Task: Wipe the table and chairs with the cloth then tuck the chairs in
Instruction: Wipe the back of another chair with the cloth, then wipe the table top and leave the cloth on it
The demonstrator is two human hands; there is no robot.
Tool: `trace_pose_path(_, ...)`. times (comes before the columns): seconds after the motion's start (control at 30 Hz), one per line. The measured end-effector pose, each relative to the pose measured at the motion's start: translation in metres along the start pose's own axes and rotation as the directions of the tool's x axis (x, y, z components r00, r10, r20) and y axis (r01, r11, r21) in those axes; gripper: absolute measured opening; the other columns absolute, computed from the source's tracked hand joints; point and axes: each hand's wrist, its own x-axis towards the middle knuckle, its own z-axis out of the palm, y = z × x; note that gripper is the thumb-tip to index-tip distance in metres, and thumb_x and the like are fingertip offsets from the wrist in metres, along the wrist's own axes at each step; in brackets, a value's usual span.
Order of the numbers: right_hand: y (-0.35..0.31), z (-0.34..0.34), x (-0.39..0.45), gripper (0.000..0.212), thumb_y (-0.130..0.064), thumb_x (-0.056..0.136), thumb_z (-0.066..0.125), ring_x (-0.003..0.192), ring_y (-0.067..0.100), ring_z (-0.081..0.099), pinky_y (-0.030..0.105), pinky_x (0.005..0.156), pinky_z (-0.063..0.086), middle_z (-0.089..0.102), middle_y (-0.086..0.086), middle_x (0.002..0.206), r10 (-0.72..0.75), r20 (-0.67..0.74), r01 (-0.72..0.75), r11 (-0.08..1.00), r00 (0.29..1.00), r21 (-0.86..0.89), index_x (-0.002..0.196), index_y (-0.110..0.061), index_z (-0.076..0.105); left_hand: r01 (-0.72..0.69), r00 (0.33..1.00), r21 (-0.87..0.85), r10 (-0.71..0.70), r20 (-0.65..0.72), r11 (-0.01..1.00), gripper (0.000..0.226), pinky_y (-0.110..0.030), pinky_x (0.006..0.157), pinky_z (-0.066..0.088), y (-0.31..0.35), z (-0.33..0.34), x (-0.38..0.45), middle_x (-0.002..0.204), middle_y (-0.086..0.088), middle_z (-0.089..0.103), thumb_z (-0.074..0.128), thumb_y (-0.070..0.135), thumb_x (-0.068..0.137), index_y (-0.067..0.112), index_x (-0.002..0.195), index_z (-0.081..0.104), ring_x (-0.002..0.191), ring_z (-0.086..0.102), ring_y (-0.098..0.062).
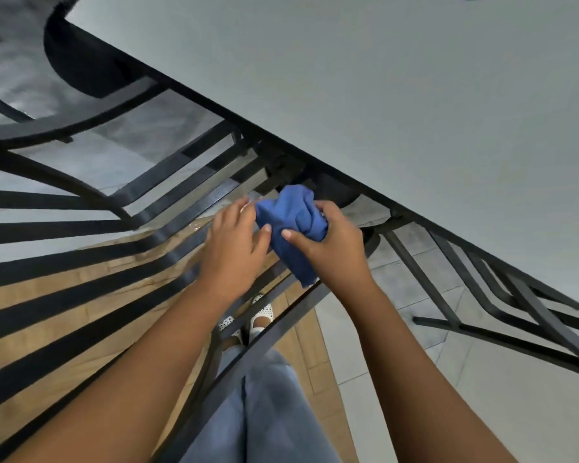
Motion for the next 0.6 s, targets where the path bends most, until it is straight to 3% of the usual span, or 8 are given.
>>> trace_pose_path(0.07, -0.012, -0.022, -0.004, 0.052, -0.031, 0.079, 0.074, 0.084, -0.004, 0.053, 0.010, 0.075, 0.043, 0.053, -0.017, 0.096, 0.012, -0.073, -0.006, 0.996, 0.997, 0.084, 0.122, -0.019, 0.047, -0.039, 0.999, 0.054, 0.041, -0.019, 0.998, 0.051, -0.042, 0.111, 0.027, 0.016, -0.008, 0.000, 0.149, -0.002, 0.029, 0.047, 0.028, 0.094, 0.019, 0.142, 0.033, 0.138, 0.019, -0.020)
trace_pose_path(0.13, -0.023, -0.045, -0.007, 0.050, -0.030, 0.080, 0.074, 0.081, -0.007, 0.053, 0.007, 0.072, 0.044, 0.051, -0.021, 0.091, 0.021, -0.133, -0.004, 0.993, 0.991, 0.122, 0.121, -0.022, 0.046, -0.099, 0.994, 0.089, 0.103, -0.048, 0.991, 0.058, -0.043, 0.111, 0.024, 0.033, -0.016, 0.000, 0.151, -0.003, 0.026, 0.050, 0.027, 0.092, 0.020, 0.145, 0.027, 0.139, 0.018, -0.021)
trace_pose_path(0.33, -0.029, -0.104, 0.012, 0.038, -0.035, 0.084, 0.068, 0.088, 0.009, 0.056, 0.014, 0.070, 0.045, 0.059, -0.007, 0.100, 0.166, -0.315, -0.101, 0.972, 0.935, 0.213, 0.117, -0.020, 0.055, -0.204, 0.979, 0.242, 0.201, 0.039, 0.949, 0.071, -0.047, 0.114, 0.007, 0.080, -0.023, 0.024, 0.158, -0.005, 0.003, 0.051, 0.030, 0.093, 0.019, 0.150, 0.009, 0.144, 0.000, -0.024)
trace_pose_path(0.5, -0.002, -0.127, 0.047, 0.027, -0.036, 0.086, 0.065, 0.084, 0.012, 0.058, 0.017, 0.067, 0.044, 0.063, -0.003, 0.092, 0.247, -0.319, -0.155, 0.945, 0.915, 0.288, 0.102, -0.014, 0.060, -0.259, 0.966, 0.379, 0.227, 0.128, 0.888, 0.066, -0.051, 0.114, -0.002, 0.105, -0.015, 0.046, 0.158, -0.005, -0.007, 0.040, 0.034, 0.097, 0.019, 0.150, 0.004, 0.144, -0.008, -0.023)
trace_pose_path(0.6, 0.009, -0.137, 0.067, 0.026, -0.040, 0.086, 0.064, 0.085, 0.017, 0.058, 0.029, 0.076, 0.047, 0.062, -0.002, 0.085, 0.246, -0.310, -0.176, 0.955, 0.918, 0.239, 0.092, -0.014, 0.060, -0.293, 0.955, 0.402, 0.246, 0.165, 0.867, 0.061, -0.050, 0.113, -0.006, 0.121, -0.009, 0.058, 0.158, -0.004, -0.008, 0.033, 0.035, 0.099, 0.019, 0.151, 0.004, 0.144, -0.010, -0.021)
